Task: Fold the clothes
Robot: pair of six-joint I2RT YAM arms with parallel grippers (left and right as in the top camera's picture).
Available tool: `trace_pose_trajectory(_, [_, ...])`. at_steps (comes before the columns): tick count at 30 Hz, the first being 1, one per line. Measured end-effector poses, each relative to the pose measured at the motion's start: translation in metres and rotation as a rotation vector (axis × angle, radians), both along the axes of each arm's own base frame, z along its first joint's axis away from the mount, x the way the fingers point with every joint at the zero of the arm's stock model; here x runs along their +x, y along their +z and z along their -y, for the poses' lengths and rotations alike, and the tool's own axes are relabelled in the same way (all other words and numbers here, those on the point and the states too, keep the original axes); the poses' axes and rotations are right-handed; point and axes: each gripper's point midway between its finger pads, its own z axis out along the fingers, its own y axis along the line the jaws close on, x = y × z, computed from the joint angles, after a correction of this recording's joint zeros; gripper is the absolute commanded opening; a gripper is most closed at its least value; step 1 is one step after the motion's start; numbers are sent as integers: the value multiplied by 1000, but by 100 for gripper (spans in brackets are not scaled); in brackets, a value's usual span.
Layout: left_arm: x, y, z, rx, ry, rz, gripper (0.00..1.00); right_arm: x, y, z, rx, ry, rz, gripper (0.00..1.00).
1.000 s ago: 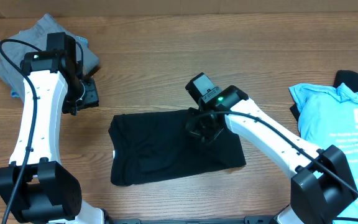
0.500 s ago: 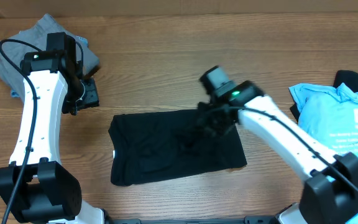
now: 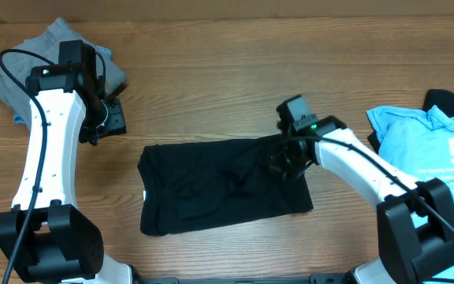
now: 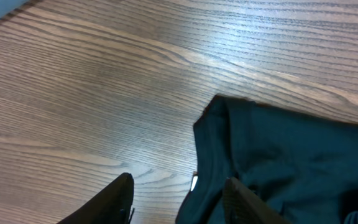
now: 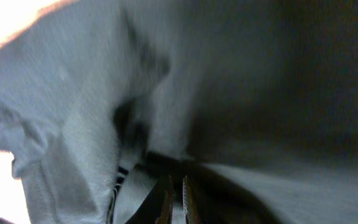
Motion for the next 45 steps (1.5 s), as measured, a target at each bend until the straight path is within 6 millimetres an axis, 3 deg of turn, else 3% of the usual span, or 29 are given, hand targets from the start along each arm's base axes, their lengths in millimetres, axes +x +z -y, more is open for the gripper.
trace_pose_trajectory(3, [0,0,1,-6,-1,-2,47,-24,-8,-16,57,53,-63,7])
trace_pose_trajectory(7, [-2,0,2,-10,-2,-7,47,-69,-3,-37,100,186,-165,6])
trace_pose_trajectory(12, [-2,0,2,-10,-5,-6,47,-102,6,-33,74,270,-241,4])
trace_pose_trajectory(16, [-1,0,2,-12,-5,-5,47,-92,20,-24,52,270,-158,6])
trace_pose_trajectory(20, [-1,0,2,-13,-5,-4,47,-64,34,-11,46,213,-44,7])
trace_pose_trajectory(24, [0,0,2,-12,-5,0,47,-33,36,-2,42,149,48,6])
trace_pose_trajectory(28, [1,0,2,-12,-5,5,48,-13,32,-9,61,128,119,4])
trace_pose_trajectory(31, [1,0,3,-15,-5,5,47,-32,5,-12,48,137,3,4])
trace_pose_trajectory(35, [1,0,3,-15,-5,5,47,-82,-22,-22,45,217,-195,4])
trace_pose_trajectory(40, [1,0,3,-15,-5,5,48,-112,-10,-48,96,337,-205,4])
trace_pose_trajectory(45, [1,0,3,-15,-5,6,48,-102,10,-48,126,328,-127,9])
